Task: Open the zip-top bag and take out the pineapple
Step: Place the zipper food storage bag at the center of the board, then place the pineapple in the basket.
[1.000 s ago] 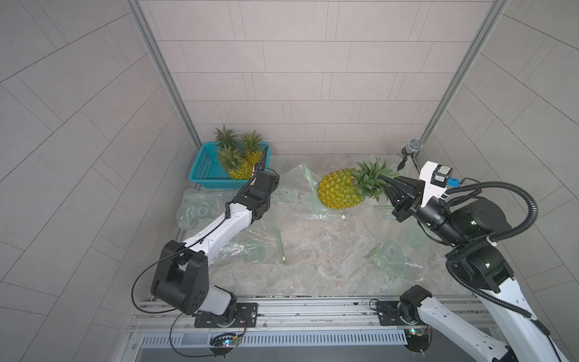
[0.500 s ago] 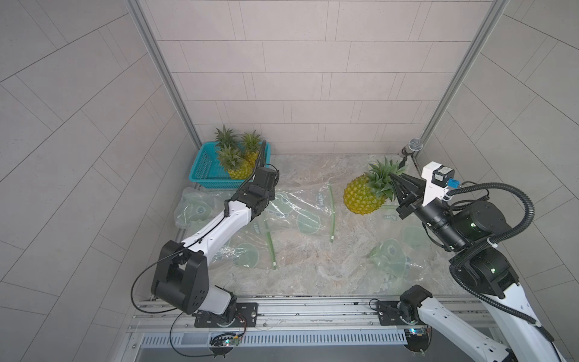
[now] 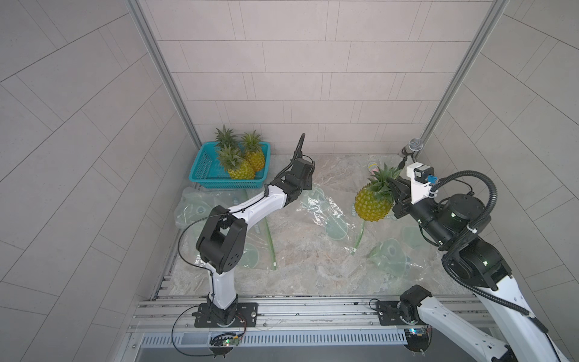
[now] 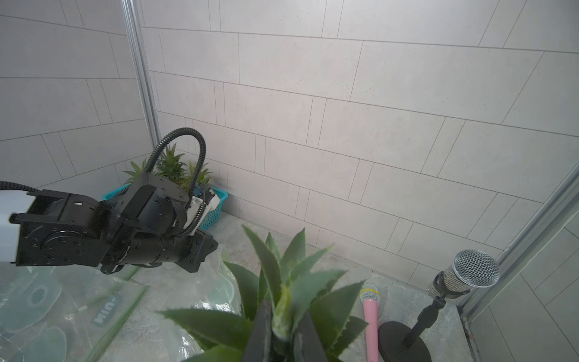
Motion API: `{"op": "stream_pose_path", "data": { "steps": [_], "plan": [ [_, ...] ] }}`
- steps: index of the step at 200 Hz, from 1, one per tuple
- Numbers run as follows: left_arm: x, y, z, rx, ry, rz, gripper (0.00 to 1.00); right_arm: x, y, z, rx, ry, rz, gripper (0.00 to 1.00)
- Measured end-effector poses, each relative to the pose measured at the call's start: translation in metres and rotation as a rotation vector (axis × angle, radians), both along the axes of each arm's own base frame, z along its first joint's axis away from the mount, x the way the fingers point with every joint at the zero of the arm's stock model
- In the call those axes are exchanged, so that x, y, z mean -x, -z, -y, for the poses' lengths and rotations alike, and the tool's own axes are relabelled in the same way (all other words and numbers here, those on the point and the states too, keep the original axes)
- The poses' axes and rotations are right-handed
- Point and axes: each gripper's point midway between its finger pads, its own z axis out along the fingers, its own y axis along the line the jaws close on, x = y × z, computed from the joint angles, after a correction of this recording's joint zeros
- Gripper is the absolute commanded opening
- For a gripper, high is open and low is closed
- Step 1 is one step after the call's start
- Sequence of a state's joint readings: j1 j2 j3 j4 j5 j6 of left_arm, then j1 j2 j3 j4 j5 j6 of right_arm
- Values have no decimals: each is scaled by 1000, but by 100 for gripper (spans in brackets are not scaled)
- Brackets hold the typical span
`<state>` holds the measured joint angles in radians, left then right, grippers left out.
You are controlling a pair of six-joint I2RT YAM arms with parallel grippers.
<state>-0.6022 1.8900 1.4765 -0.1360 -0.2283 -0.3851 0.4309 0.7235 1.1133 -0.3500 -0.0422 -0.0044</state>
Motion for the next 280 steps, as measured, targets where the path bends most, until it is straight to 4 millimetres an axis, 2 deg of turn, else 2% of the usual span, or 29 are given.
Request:
{"op": "stream_pose_path", "data": {
  "steps": [17,23,34,57,76,86,103,126,154,174,221,247,280],
  "plan": [
    [-5,1,12,10,23,1,0,-7,8,-4,12,-6,-26,0],
    [-7,-1,15,9,32,5,3,-9,11,-6,17,-10,-38,0],
    [-9,-8,18,7,43,18,13,-14,16,-9,23,-19,-56,0],
    [-14,-30,21,0,64,61,41,-24,27,-16,33,-42,-98,0],
    [-9,-47,18,-25,93,85,60,-34,38,-20,36,-61,-138,0],
    [-5,-57,14,-40,105,96,65,-39,44,-23,35,-71,-159,0],
    [6,-83,10,-34,136,129,68,-46,54,-28,34,-97,-197,0],
    [35,-119,3,-24,221,177,69,-53,63,-39,24,-153,-240,0],
    [87,-145,2,-11,414,207,70,-54,64,-55,8,-248,-270,0],
    [124,-146,2,-9,557,195,71,-48,58,-66,-2,-325,-270,0],
    [201,-125,6,66,835,125,85,-23,51,-95,-16,-563,-274,0],
    [228,-133,12,154,941,142,88,-9,56,-110,-29,-679,-312,0],
    [242,-150,24,266,1027,189,88,9,62,-129,-23,-801,-339,0]
  ]
}}
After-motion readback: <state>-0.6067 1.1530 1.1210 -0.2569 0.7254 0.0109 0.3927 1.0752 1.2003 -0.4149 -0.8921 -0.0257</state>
